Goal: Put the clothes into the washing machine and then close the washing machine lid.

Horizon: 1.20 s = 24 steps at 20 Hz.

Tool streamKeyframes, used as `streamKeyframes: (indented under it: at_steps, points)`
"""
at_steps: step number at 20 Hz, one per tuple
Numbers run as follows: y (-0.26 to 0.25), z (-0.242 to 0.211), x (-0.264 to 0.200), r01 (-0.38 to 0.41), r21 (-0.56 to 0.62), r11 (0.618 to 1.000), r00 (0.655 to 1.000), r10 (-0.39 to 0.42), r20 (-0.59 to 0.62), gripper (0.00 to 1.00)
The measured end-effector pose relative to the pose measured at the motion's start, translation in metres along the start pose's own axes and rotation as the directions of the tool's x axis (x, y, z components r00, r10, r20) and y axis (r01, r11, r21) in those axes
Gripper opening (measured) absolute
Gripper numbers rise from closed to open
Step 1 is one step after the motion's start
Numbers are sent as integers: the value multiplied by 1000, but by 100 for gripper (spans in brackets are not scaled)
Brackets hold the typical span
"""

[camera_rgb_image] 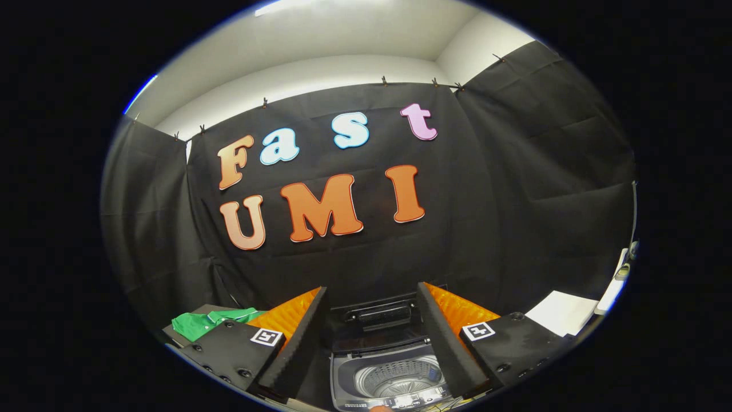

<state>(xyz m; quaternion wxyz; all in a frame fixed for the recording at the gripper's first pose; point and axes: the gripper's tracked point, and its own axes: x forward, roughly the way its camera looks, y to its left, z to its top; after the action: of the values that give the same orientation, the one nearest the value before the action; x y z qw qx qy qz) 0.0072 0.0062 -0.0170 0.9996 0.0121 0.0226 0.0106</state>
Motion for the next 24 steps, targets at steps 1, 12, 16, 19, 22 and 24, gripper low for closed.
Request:
streamKeyframes:
  at_steps: [1, 12, 16, 19, 22, 24]
  points:
    - [0, 0, 1, 2, -3, 1000, 1000, -2, 2, 98]
    - [30, 0, 7, -27, 1, 1000, 1000, 27, 1, 98]
    - [79, -10, 13, -90, -13, 996, 995, 90, -30, 98]
    - [127, -15, 18, -146, -32, 989, 989, 145, -40, 98]
    - [174, -30, 20, -212, -17, 977, 975, 211, -72, 98]
    - [204, -45, 21, -258, 3, 966, 960, 256, -110, 98]
